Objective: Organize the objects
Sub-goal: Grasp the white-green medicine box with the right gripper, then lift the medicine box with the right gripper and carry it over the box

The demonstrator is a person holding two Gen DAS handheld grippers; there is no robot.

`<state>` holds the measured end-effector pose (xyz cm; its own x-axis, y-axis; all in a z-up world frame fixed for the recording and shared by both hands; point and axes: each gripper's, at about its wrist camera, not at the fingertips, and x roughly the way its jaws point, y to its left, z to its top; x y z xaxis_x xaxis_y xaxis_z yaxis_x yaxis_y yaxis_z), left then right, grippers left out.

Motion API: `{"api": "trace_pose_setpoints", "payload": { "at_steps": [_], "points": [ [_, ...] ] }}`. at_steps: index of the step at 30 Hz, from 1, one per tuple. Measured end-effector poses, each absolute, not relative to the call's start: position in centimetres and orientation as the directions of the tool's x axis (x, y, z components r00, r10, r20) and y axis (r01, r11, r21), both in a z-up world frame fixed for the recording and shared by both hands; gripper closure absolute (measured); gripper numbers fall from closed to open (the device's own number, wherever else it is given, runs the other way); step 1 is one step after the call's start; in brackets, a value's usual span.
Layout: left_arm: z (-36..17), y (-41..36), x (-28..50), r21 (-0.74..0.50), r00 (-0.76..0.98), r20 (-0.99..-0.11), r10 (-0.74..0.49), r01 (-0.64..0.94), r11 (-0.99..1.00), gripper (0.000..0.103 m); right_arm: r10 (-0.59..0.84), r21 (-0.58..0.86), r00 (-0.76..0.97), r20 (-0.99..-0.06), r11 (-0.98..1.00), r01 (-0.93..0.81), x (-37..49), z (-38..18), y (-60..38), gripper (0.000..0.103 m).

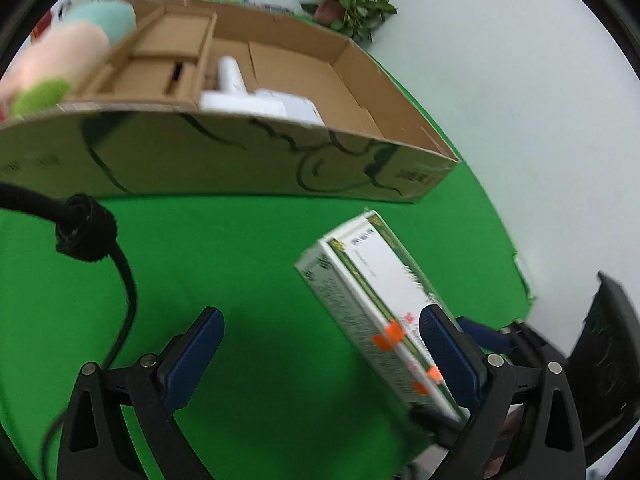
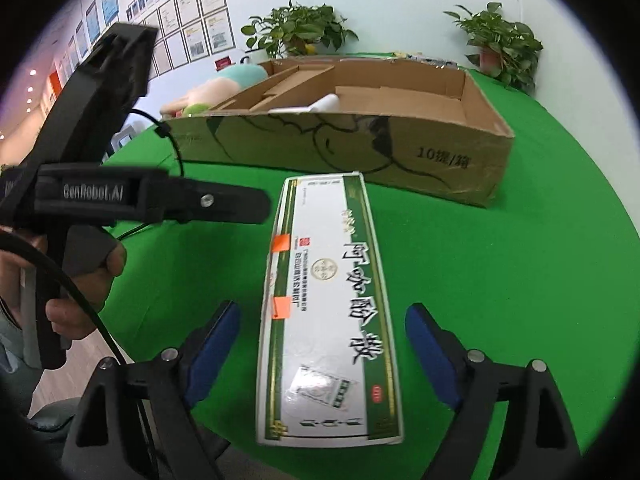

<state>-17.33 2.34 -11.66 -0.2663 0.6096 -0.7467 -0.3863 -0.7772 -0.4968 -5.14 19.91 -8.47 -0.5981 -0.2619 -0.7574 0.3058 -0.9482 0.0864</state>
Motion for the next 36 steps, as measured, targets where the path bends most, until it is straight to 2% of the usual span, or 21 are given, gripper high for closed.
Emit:
{"api": "trace_pose_setpoints", "payload": {
  "at_steps": [9,11,13,18,21,23,25,27,29,36],
  "points": [
    [-13.0,4.4,-17.2,-0.664,-0.142,-0.647,0.749,-0.379,-0.645,0.006,-0.277,0.093,-0.589,-0.759,-0.942,0.324,-5.2,-8.7,19.2,0.021],
    [-13.2,4.5,-17.0,-0.660,-0.149,-0.645,0.749,-0.385,-0.645,0.007,-0.279,0.100,-0.586,-0.761,-0.942,0.319,-5.1,-8.8,18.9,0.026],
    [-13.3,4.6,-16.9,-0.649,-0.159,-0.649,0.744,-0.394,-0.651,0.009,-0.307,0.134,-0.568,-0.764,-0.936,0.326,-4.9,-9.0,18.7,0.036],
    [-13.5,4.7,-17.1,-0.641,-0.164,-0.654,0.739,-0.398,-0.656,0.015,-0.324,0.159,-0.558,-0.764,-0.933,0.324,-4.6,-8.8,18.2,0.036],
    [-13.7,4.4,-17.3,-0.642,-0.169,-0.657,0.735,-0.385,-0.663,0.025,-0.345,0.202,-0.555,-0.756,-0.931,0.304,-4.6,-8.8,18.7,0.036],
    [-14.0,4.4,-17.7,-0.650,-0.166,-0.656,0.736,-0.371,-0.663,0.036,-0.387,0.275,-0.548,-0.742,-0.920,0.278,-4.9,-8.8,19.6,0.037],
    [-14.3,4.5,-17.6,-0.666,-0.143,-0.650,0.746,-0.364,-0.651,0.043,-0.468,0.398,-0.525,-0.711,-0.883,0.248,-5.3,-9.0,20.8,0.037],
    [-14.4,4.9,-17.7,-0.659,-0.134,-0.658,0.741,-0.373,-0.653,0.045,-0.522,0.477,-0.508,-0.685,-0.849,0.229,-5.5,-9.2,21.5,0.037],
    [-14.4,5.1,-17.7,-0.646,-0.142,-0.669,0.730,-0.376,-0.664,0.050,-0.528,0.487,-0.508,-0.681,-0.844,0.225,-5.4,-9.2,21.5,0.037],
    [-13.9,4.4,-18.3,-0.661,-0.166,-0.640,0.750,-0.380,-0.647,0.056,-0.502,0.443,-0.518,-0.693,-0.863,0.243,-5.2,-8.5,20.7,0.037]
  ]
}}
